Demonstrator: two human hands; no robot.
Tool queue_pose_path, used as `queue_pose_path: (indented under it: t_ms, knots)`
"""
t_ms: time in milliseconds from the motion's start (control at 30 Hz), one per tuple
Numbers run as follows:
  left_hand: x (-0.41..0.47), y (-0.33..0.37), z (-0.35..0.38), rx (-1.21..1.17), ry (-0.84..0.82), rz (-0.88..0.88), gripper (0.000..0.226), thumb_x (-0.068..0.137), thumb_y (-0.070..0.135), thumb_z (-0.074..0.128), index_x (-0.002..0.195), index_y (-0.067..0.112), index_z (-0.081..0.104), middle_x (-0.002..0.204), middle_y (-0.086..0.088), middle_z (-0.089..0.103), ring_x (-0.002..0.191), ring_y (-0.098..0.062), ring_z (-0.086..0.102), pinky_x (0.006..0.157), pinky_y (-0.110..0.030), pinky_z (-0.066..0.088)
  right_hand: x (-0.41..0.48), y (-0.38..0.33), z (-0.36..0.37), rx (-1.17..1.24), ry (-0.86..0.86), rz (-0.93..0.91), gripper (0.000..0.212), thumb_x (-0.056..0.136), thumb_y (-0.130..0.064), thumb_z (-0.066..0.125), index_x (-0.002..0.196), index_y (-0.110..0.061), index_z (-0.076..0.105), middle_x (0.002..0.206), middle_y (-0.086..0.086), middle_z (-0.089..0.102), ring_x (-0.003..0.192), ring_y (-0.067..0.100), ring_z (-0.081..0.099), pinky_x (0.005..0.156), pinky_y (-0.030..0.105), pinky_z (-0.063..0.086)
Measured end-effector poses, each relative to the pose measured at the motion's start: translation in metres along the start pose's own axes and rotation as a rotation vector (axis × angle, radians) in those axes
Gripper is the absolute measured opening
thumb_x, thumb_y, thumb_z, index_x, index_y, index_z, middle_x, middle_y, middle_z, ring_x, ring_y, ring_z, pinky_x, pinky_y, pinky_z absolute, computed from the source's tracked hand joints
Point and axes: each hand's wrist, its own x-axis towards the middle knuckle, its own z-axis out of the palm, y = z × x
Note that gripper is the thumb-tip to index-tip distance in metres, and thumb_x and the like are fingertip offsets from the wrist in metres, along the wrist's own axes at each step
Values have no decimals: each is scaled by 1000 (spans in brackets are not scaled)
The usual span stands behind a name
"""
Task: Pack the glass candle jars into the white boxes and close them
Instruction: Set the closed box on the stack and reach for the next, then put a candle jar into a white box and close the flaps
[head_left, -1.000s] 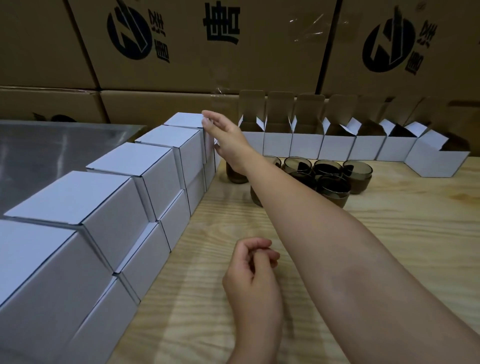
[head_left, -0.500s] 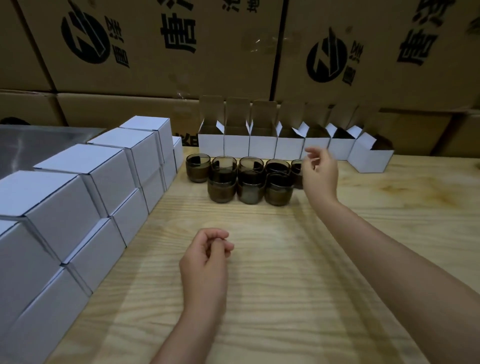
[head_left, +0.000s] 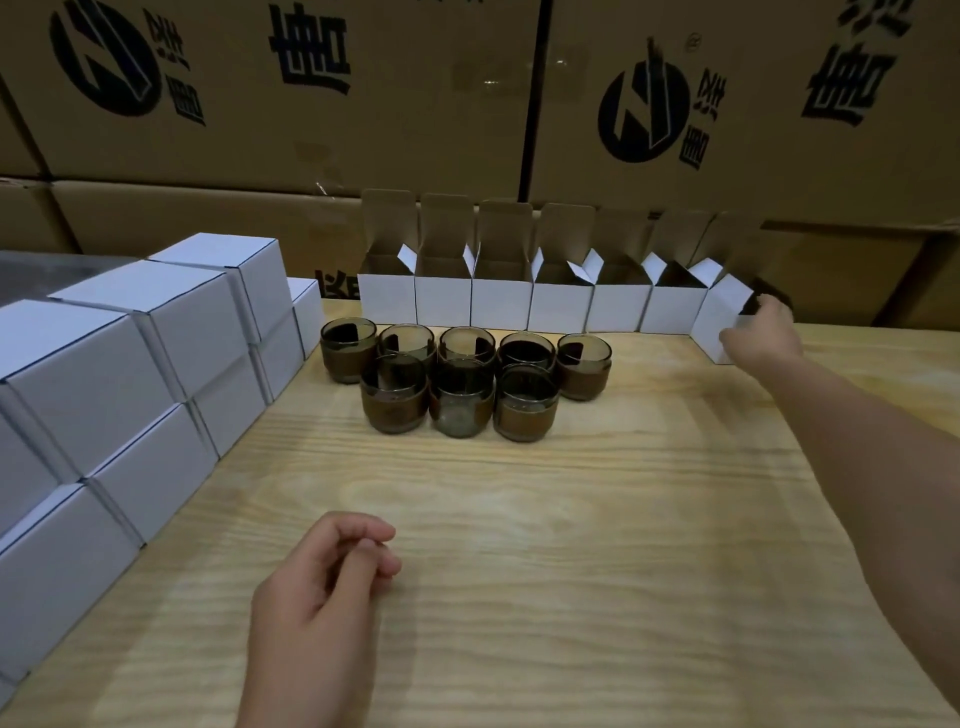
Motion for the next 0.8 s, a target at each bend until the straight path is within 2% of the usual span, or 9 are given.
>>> queue_pose_path:
  t_ms: [67,167,300,400,533,800]
  knots:
    - [1,-1,1,7,9,12,30,87,-11,51,70,8,66,58,-7,65,53,-5,58,57,-7,45,9,0,2,-105,-15,-29,42,88,-2,49,130,1,45,134,22,40,114,42,48,92,49,45]
    - [2,-5,1,-8,6,3,34,88,-12,51,68,11,67,58,-8,64,54,-8,57,57,-10,46,13,-3,3,-202,13,-49,33,95,-6,43,127,2,48,135,24,37,119,44,42,97,48,39]
    - [4,-8,-1,14,-12,-5,42,89,-9,51,67,23,69,60,-5,64,57,-9,59,62,-16,48,-1,-10,-2,-334,15,-106,32,101,-16,39,126,2,49,127,27,45,120,43,38,98,44,33]
    - [3,-8,-2,58,-33,-1,42,89,-3,52,69,30,68,63,-1,66,59,-7,59,67,-23,49,-22,-11,-6,-304,8,-150,34,102,-19,33,126,-1,50,124,25,47,118,42,37,92,45,35]
    - [2,-5,-2,87,-44,-7,38,89,-1,52,72,31,66,66,2,67,64,-7,60,71,-33,48,-71,-13,-7,-245,25,-215,34,102,-21,31,119,-2,53,117,23,53,114,42,39,90,43,33]
    - [1,-2,-1,85,-67,-27,26,90,9,53,75,26,65,66,12,65,63,2,57,65,-20,45,-208,-42,-7,-139,106,-260,29,101,-27,36,111,-9,57,114,13,58,111,35,39,84,41,33]
